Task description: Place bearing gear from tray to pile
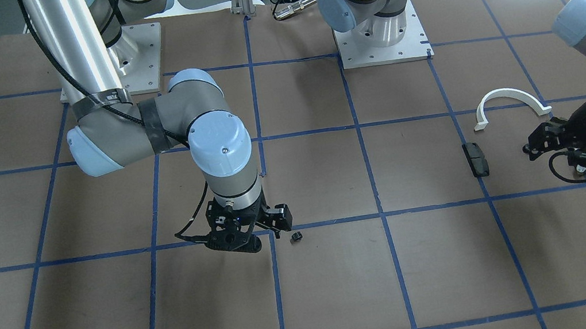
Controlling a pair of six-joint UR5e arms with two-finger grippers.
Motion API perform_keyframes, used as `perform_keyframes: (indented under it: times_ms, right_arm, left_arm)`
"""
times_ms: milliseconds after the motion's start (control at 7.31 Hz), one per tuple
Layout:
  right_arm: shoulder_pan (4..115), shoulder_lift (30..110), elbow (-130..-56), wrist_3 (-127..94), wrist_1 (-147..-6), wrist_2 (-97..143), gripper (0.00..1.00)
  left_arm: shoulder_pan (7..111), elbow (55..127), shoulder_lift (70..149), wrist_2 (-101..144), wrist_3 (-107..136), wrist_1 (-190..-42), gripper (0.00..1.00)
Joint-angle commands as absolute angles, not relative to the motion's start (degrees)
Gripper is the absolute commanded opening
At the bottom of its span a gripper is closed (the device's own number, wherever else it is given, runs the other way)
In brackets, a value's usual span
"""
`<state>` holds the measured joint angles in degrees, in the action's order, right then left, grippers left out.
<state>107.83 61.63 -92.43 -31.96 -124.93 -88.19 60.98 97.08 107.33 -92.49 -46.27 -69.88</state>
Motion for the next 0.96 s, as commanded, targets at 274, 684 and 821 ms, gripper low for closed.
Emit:
perform_keyframes:
  times_ms: [274, 684, 821]
  right_arm:
    - [98.3, 73.0, -78.1, -22.3, -98.1, -88.7, 1.0]
    - [90.2, 85.2, -78.5, -6.0, -82.7, -93.8, 1.0]
    - [89.1, 88.3, -80.7, -5.0, -79.6, -93.0, 1.0]
  left_arm:
    - [85.7, 86.3, 110.5, -91.9, -10.8, -79.5, 0.81]
    - [97.8, 86.1, 115.6, -92.5, 11.2, -72.3, 0.81]
    - [99.6, 86.2, 117.2, -91.6, 15.5, -70.3, 0.81]
